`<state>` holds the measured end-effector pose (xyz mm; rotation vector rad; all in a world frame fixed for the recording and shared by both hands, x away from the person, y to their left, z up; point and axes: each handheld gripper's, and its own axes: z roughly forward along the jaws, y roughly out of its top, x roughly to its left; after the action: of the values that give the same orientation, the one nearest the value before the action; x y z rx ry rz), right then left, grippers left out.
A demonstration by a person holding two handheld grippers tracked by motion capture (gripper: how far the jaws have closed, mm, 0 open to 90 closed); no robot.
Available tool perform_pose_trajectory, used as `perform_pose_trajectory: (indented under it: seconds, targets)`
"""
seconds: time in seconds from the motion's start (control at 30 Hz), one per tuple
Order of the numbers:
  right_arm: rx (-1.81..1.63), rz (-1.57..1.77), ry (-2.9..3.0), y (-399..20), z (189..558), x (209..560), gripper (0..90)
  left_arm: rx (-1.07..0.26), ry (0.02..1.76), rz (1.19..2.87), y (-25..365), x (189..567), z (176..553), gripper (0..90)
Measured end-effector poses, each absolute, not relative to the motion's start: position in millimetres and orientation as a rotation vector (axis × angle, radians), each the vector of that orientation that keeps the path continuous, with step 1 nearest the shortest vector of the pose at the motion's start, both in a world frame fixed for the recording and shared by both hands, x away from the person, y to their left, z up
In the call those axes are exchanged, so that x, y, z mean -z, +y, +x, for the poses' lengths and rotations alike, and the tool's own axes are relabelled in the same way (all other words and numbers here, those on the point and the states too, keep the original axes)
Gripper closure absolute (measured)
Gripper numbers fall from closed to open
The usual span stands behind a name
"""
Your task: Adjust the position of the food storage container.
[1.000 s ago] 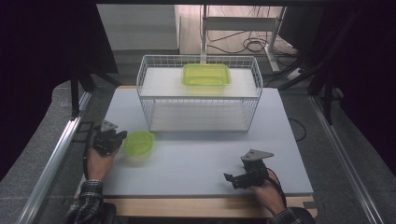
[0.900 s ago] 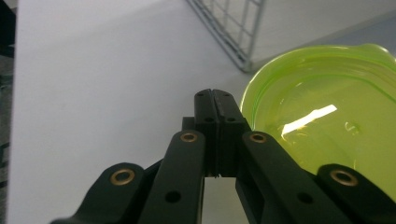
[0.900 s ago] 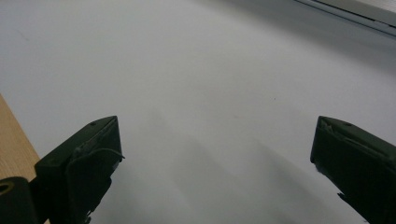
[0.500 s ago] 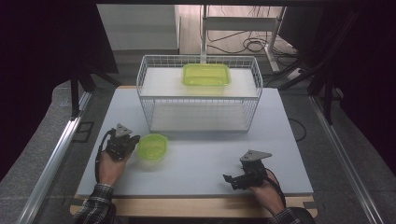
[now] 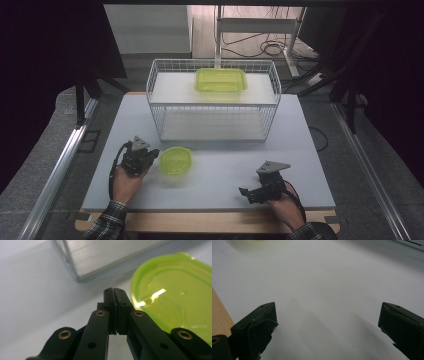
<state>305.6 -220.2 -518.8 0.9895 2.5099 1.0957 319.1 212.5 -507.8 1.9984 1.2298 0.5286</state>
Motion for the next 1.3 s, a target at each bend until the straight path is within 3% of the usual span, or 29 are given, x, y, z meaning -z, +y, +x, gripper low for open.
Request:
perform_pose_trajectory:
  seconds: [0.27,1.3]
  targets:
    - [-1.083,0.985,2.522,-219,305,520,2.3,-0.379,1.133,2.120,206,523,316,89.4]
    - [-1.063,0.964,2.544,-213,306,523,2.6,-0.240,0.867,2.229,126,528,327,88.0]
